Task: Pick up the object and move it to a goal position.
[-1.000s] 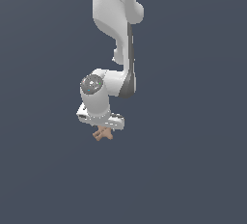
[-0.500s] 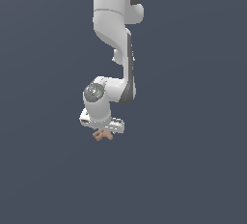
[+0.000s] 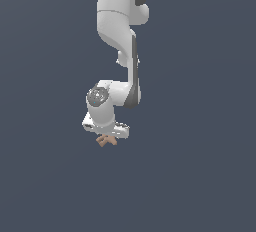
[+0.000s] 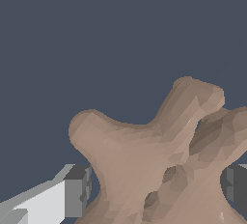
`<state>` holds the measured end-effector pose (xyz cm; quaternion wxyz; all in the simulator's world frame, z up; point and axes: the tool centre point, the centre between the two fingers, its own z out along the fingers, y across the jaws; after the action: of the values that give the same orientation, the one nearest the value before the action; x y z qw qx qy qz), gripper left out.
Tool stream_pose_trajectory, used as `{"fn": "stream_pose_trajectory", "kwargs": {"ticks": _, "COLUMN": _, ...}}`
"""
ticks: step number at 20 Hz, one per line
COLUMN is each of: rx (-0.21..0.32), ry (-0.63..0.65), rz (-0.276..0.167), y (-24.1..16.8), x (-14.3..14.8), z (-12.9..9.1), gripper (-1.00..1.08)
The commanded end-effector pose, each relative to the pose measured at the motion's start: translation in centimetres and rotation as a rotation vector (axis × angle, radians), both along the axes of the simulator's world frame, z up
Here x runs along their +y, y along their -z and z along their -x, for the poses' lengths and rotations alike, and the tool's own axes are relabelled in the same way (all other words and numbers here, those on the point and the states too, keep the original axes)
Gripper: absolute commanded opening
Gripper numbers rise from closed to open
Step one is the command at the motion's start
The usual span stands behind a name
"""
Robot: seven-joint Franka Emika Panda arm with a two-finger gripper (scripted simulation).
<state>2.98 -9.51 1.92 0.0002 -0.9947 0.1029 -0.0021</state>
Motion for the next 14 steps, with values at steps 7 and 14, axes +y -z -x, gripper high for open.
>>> {"fn": "stream_pose_trajectory", "kwargs": {"ticks": 7, "rx": 0.003, "ry": 0.002, "rz": 0.0, "y": -0.6, "x": 0.2, "z": 0.1, "gripper": -1.0}}
{"fn": "stream_pose_trajectory", "kwargs": {"ticks": 14, "rx": 0.003, "ry": 0.002, "rz": 0.0, "y": -4.2, "x": 1.8, "z": -0.1, "gripper": -1.0}}
